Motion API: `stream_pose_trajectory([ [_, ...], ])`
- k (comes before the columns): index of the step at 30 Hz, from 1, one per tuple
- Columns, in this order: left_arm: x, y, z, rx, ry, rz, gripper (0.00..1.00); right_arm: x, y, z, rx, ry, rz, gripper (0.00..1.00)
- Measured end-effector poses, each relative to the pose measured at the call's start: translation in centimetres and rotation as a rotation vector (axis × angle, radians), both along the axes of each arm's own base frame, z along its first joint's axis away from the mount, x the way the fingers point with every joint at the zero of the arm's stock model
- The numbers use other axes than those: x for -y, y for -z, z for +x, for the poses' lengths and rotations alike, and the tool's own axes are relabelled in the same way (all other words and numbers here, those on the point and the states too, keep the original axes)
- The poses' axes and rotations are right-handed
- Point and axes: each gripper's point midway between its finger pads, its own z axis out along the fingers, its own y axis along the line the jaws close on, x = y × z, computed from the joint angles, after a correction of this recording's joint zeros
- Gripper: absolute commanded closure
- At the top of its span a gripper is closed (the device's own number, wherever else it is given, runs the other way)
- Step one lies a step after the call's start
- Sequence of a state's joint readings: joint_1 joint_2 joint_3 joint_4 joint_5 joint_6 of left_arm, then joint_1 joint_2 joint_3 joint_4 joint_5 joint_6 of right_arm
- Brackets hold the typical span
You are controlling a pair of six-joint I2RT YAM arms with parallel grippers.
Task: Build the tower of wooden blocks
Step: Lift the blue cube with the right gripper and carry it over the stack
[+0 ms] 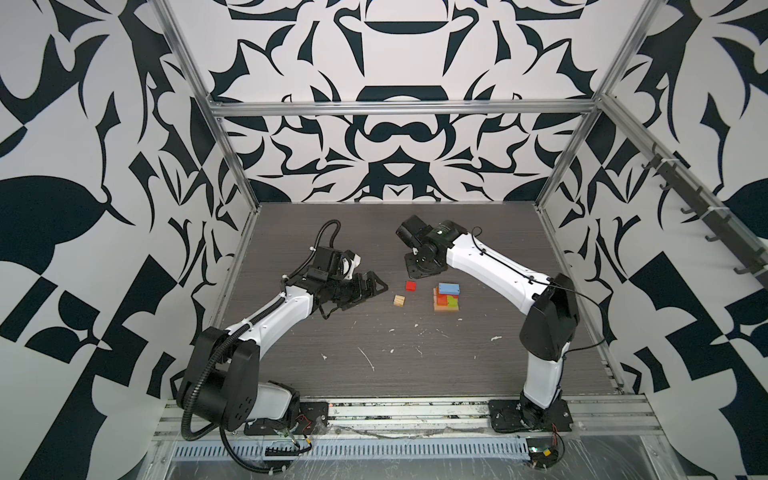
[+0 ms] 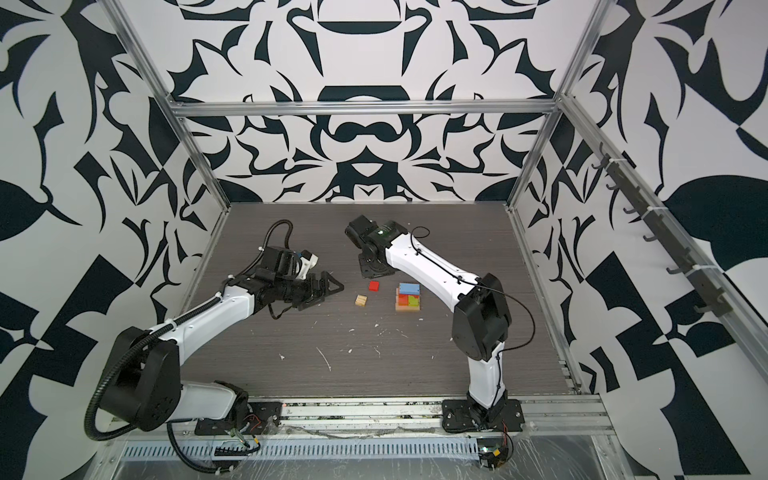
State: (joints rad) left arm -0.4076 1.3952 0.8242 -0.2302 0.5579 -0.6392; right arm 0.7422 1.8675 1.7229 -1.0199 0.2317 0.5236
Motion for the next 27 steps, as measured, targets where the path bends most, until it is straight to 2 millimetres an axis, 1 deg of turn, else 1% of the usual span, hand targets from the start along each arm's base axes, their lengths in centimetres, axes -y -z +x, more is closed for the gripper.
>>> stream_pose_trajectory([
  [8,0.9,0.3,0.0,-0.005,0.01,-0.009,0.0,2.8,0.7,-2.6,-0.013,0.055,-0.016,0.73],
  [13,1.4,0.5,-0.1,-0.009,0.021,-0.01,0.0,4.0,1.2,-3.6,-0.015,0.085,-0.015,0.72],
  [17,1.6,0.8,-0.2,-0.018,0.029,-0.007,0.0,4.8,1.6,-3.7,-0.01,0.111,-0.005,0.72],
  [21,1.9,0.7,-0.2,-0.014,0.034,-0.008,0.0,5.9,2.1,-3.4,-0.009,0.147,0.001,0.72],
  [27,2.1,0.6,-0.3,-0.014,0.037,-0.011,0.0,7.5,3.3,-3.0,-0.02,0.191,-0.004,0.72],
])
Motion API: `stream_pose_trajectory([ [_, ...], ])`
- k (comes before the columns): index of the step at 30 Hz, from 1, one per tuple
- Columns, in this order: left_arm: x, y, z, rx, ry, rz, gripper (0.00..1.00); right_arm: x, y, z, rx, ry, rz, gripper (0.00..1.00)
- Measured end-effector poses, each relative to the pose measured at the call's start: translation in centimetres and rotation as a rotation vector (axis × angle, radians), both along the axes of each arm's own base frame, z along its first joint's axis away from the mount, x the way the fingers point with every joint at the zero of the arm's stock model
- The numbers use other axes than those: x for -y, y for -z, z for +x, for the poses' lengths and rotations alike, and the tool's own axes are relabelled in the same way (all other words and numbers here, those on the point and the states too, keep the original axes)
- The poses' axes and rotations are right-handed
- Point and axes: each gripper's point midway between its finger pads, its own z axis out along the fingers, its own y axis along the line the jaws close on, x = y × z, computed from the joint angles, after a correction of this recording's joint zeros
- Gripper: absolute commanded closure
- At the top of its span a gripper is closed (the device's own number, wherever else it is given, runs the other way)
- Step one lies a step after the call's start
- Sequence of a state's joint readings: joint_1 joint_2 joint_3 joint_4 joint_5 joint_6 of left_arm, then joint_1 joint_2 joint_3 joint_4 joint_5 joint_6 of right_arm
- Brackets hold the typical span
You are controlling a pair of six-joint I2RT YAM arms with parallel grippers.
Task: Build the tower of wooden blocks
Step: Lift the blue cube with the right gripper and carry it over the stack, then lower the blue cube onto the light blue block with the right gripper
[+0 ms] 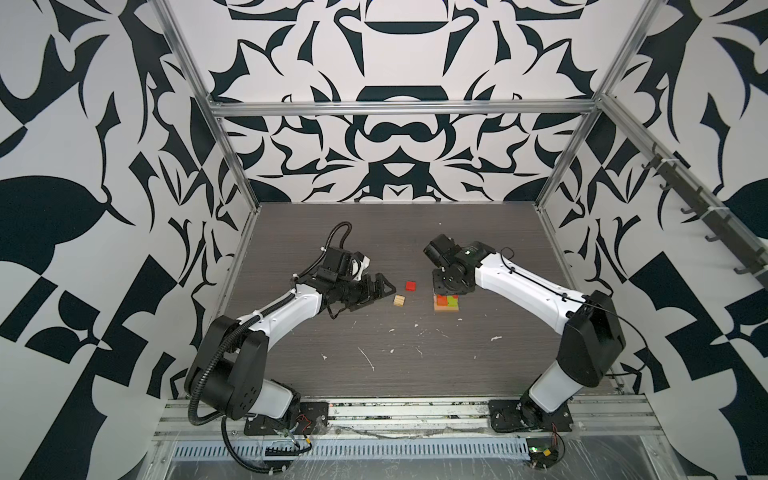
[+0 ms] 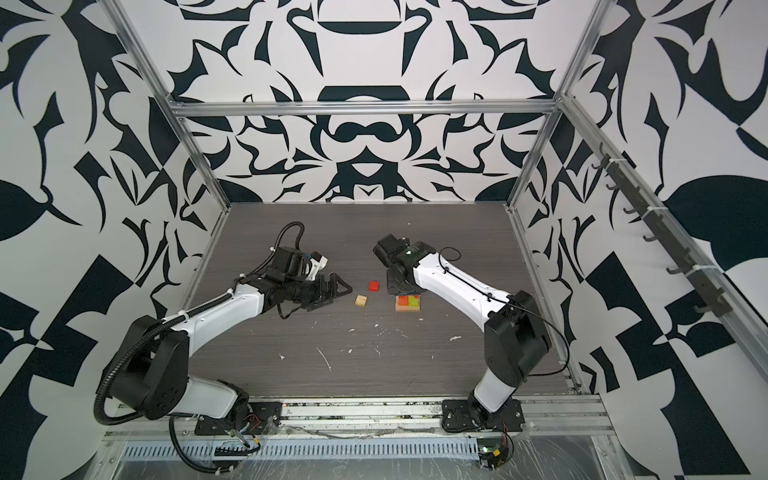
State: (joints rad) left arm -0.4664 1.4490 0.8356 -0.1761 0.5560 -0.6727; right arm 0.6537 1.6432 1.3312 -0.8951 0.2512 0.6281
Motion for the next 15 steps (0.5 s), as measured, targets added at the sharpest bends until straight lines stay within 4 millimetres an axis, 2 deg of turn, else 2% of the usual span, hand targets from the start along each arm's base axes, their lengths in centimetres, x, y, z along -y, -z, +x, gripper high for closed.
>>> stream_pose_trajectory([
  [6,0.12,0.01,-0.1,-0.003,0.0,0.0,0.0,0.83,0.93,0.44,-0.003,0.029,0.009,0.72],
  [15,0.16,0.02,-0.13,-0.005,0.0,0.0,0.0,0.67,1.06,0.81,0.005,0.033,0.027,0.72],
])
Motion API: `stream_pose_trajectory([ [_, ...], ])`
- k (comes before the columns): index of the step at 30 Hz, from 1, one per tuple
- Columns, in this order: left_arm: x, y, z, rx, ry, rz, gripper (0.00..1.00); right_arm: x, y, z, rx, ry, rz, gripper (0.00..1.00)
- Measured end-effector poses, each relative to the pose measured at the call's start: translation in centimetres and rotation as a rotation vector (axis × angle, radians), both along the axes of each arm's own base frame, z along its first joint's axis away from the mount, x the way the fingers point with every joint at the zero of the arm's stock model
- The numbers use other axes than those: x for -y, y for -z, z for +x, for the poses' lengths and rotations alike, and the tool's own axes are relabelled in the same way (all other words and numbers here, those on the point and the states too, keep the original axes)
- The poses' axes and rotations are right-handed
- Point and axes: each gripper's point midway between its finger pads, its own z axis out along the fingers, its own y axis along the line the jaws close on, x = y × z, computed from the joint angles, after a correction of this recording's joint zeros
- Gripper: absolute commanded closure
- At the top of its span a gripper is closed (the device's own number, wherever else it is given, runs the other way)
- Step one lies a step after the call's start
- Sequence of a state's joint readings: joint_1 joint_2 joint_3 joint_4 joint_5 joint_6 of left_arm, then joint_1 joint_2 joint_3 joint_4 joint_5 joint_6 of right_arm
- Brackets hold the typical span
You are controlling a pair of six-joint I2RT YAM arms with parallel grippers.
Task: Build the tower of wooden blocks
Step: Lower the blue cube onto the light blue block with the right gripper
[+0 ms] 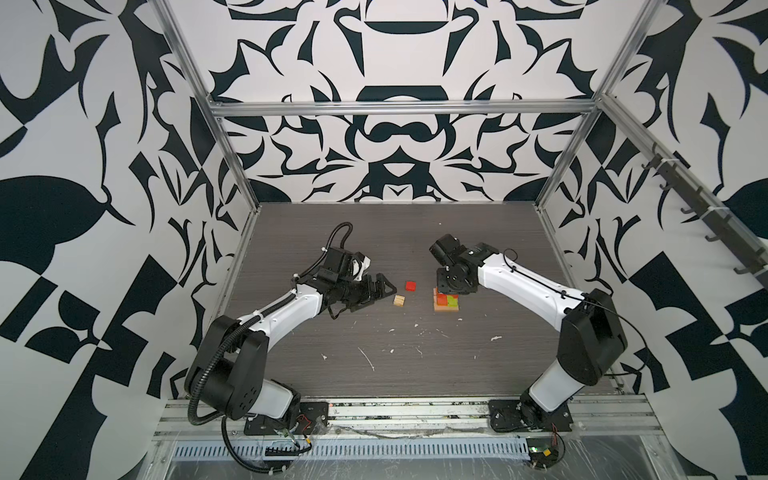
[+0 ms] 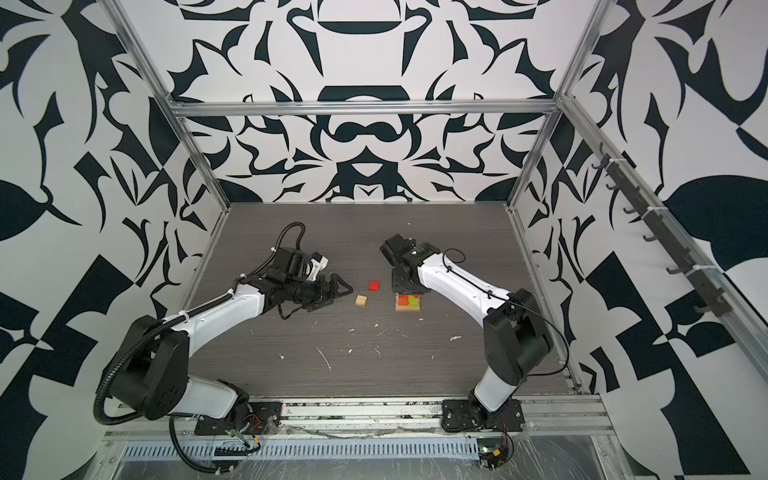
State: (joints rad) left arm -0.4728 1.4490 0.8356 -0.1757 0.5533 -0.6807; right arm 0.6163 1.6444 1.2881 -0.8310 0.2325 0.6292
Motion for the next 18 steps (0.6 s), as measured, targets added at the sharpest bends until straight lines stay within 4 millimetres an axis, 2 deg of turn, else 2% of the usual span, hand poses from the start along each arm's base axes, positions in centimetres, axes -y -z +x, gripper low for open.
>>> stream_pose_trajectory([
  [18,0.0,0.1,0.1,0.002,-0.004,0.005,0.0,-0.1,1.5,0.4,-0.025,0.004,-0.014,0.72],
])
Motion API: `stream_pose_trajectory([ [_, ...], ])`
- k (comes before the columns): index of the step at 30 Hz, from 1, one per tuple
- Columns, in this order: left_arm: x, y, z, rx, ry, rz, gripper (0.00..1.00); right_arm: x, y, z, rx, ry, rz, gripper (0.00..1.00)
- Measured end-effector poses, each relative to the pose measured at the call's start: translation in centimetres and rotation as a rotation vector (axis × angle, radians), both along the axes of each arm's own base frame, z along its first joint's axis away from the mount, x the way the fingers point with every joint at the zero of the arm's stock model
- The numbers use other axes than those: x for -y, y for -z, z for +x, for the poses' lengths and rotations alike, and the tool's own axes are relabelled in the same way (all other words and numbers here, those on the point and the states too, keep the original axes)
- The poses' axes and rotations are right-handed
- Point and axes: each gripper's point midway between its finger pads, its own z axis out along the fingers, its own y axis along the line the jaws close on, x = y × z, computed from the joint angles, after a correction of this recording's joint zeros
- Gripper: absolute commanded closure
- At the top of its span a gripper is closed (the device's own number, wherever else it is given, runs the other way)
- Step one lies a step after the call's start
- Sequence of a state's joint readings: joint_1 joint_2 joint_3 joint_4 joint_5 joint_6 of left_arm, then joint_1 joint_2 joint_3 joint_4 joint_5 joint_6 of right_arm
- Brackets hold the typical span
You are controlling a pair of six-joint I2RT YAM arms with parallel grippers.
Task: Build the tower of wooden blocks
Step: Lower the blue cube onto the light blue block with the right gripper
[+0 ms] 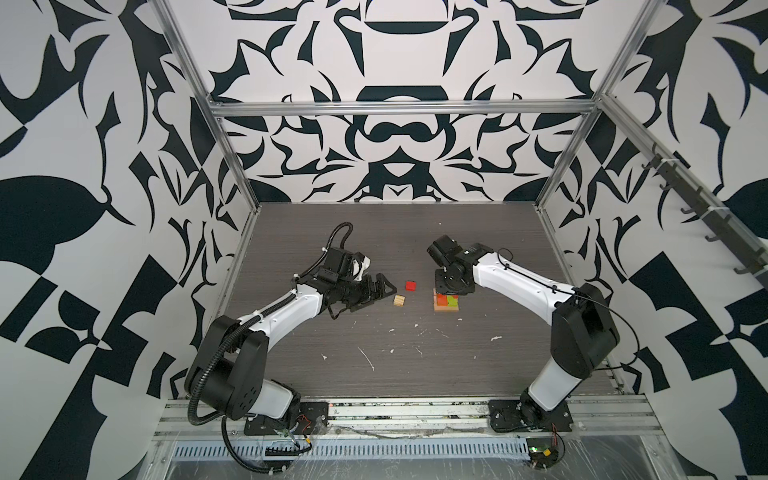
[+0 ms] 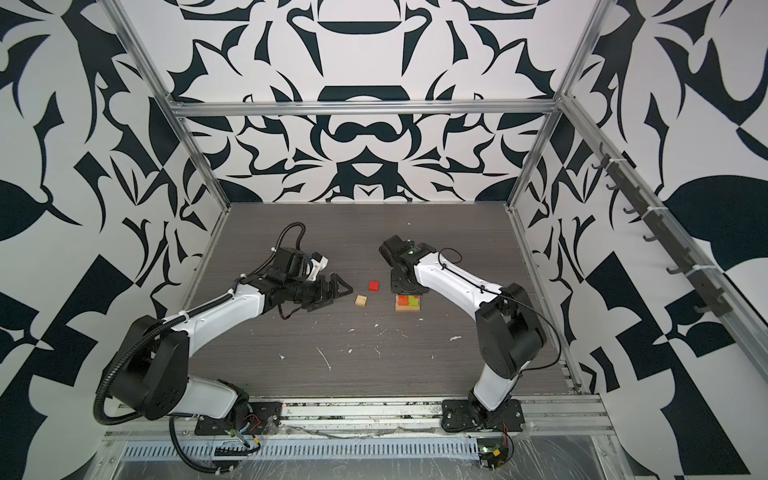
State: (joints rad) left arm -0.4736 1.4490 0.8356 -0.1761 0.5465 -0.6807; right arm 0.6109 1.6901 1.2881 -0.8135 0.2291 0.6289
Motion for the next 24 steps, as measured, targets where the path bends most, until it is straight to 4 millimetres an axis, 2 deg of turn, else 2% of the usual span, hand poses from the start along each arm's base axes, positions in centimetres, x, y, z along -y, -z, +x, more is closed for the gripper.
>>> stream_pose_trajectory([
  [24,0.06,-0.28,0.12,0.003,0.0,-0.001,0.0,-0.08,0.64,0.14,-0.009,-0.003,-0.009,0.71],
])
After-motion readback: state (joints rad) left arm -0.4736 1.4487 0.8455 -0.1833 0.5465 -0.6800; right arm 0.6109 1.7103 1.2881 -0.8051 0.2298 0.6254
